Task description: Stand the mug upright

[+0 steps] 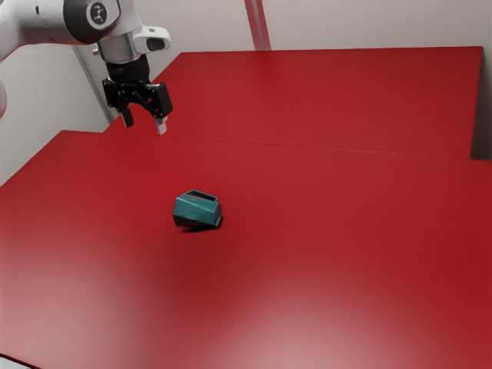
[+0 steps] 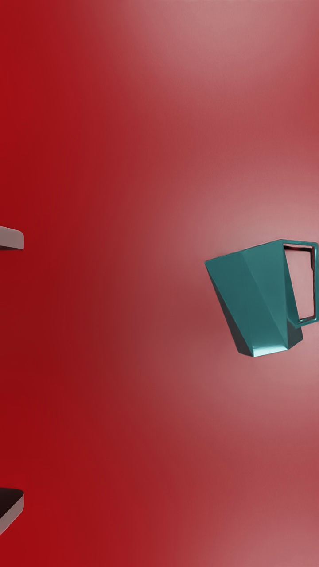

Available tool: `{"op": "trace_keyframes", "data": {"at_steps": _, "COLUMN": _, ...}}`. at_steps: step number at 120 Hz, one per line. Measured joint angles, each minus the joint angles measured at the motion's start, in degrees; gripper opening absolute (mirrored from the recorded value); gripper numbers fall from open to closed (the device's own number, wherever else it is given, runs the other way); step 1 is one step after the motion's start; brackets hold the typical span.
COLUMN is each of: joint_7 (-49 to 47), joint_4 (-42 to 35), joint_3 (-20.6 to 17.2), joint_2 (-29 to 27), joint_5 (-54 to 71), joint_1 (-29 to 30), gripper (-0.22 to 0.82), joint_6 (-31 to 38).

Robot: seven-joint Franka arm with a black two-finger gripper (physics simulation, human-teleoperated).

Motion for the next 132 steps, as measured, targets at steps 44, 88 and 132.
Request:
{"op": "trace_keyframes", "data": {"at_steps": 44, "joint_7": 0.23, "joint_4": -1.13, "joint_3": 0.62, "joint_2": -1.43, "joint_5": -0.08, "joint_1": 0.3, "gripper": 0.58, "joint_6": 0.02}}
{"op": "trace_keyframes", "data": {"at_steps": 88, "joint_7": 0.77, "joint_4": -3.74, "joint_3": -0.08, "joint_2": -2.25, "joint_5": -0.47, "joint_1": 6.91, "gripper": 0.58, "joint_6": 1.87}}
{"op": "trace_keyframes", "data": {"at_steps": 132, "joint_7": 5.74, "joint_4": -8.42, "joint_3": 0.43, "joint_2": -1.75, "joint_5": -12.44, "joint_1": 16.96, "gripper": 0.58, "joint_6": 8.61}}
